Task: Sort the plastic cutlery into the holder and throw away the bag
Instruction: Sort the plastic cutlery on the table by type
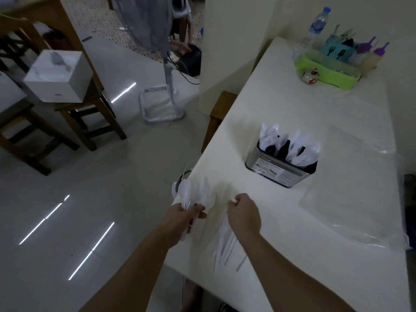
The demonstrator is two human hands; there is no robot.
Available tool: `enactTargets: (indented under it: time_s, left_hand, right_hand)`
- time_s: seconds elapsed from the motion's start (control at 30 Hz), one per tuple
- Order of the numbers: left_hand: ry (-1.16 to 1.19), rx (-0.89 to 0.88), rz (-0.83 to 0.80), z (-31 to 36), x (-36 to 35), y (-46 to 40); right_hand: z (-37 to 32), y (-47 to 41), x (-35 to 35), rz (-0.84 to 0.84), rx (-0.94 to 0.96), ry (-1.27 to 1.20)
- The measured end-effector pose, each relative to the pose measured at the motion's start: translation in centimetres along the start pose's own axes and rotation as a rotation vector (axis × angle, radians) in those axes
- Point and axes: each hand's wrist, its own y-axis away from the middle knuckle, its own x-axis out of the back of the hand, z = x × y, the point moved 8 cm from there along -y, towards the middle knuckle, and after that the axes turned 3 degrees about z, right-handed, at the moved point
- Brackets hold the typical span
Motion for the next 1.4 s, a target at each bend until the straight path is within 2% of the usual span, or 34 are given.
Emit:
enactTargets:
  time_s: [0.23, 0.37, 0.5, 0.67, 0.8, 0.9, 1.13, 1.3, 1.4]
  left_hand:
    - [0.137, 0.009, -0.051, 0.0, -0.1, -0.1]
    - [0.251, 0.053, -0.121, -0.3, -0.4, 0.2]
    - [0.241, 0.027, -0.098, -0.4, 0.0, 0.1]
    - [0.137, -0.028, -0.003, 0.8, -0.2, -0.4]
    - [-0.059, -0.127, -0.059, 2.7, -3.1, 0.0]
    - [-0.193, -0.225, -0.07, 4.1, -5.4, 1.0]
    - [-0.418, -0.43, -0.03, 6.8, -8.1, 3.1]
    - [-0.6, -0.52, -0.048, 6.9, -9.9, 3.3]
    - [-0.493, -0.445, -0.088, 6.6, -10.2, 3.3]
  right_hand:
    - [0.2, -3.4, -1.7, -0.078, -0.016, 0.131]
    - [0.4, -4.1, -2.1, -0.114, -0.023, 0.063]
    - [-1.1, -4.4, -0.8, -0.123, 0.044, -0.133]
    - [-3.7, -4.3, 3.4, -0.082, 0.185, -0.35]
    - [-5.3, -3.5, 5.9, -0.033, 0.229, -0.165]
    - [-5.6, -3.0, 6.6, -0.024, 0.184, -0.082]
    - [-3.5, -2.2, 8.0, -0.233, -0.06, -0.448]
    - [-2.5, -2.2, 9.6, -0.217, -0.036, -0.42]
    - [-2.0, -2.5, 10.5, -0.189, 0.002, -0.427]
